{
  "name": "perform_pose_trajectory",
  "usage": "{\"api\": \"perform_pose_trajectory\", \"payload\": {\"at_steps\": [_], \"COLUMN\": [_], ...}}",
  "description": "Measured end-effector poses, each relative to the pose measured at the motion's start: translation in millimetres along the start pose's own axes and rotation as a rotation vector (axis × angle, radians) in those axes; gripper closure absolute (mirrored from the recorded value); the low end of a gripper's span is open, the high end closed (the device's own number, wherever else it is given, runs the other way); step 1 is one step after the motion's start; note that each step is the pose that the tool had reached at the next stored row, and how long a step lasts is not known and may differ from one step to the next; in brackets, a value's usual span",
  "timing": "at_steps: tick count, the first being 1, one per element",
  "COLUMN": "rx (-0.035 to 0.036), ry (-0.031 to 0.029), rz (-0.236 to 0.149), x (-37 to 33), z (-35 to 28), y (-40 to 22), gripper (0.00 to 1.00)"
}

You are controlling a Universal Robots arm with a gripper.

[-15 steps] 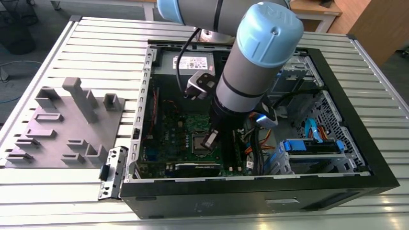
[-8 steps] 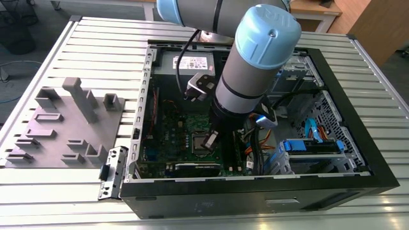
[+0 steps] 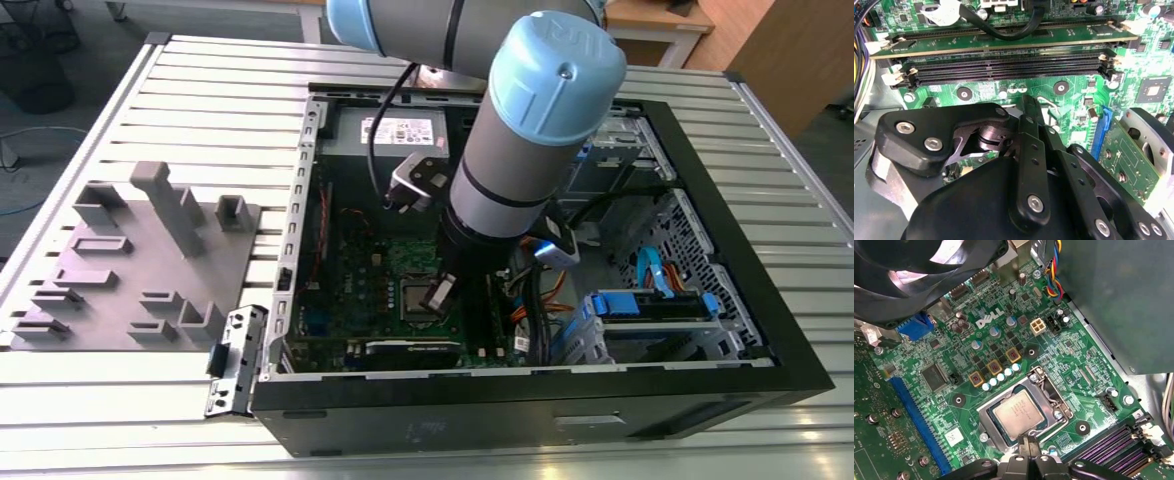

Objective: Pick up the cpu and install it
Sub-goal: 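Install the first cpu locking lever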

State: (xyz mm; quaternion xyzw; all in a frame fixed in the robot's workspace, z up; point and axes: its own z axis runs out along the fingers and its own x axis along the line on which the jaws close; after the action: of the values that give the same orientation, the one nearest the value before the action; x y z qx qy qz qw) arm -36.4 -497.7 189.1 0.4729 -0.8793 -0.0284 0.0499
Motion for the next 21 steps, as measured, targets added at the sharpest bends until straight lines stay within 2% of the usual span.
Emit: {"api": "perform_pose_trajectory", "payload": {"at_steps": [9,12,15,21], "rx": [0.0011,0.0007,0.0011,0.0027], "ry": [-0.0011,-0.0031,-0.0014,-0.0021], "rz": [-0.002,-0.002,-0.002,-0.002], "x": [-0.2,-0.2,0.5,1.3], "z": [0.5,-4.1,-11.9,-12.6], "y": [-0.3,0.2,0.9,2.1], "gripper": [0.89,0.89,0.89,0.89]}}
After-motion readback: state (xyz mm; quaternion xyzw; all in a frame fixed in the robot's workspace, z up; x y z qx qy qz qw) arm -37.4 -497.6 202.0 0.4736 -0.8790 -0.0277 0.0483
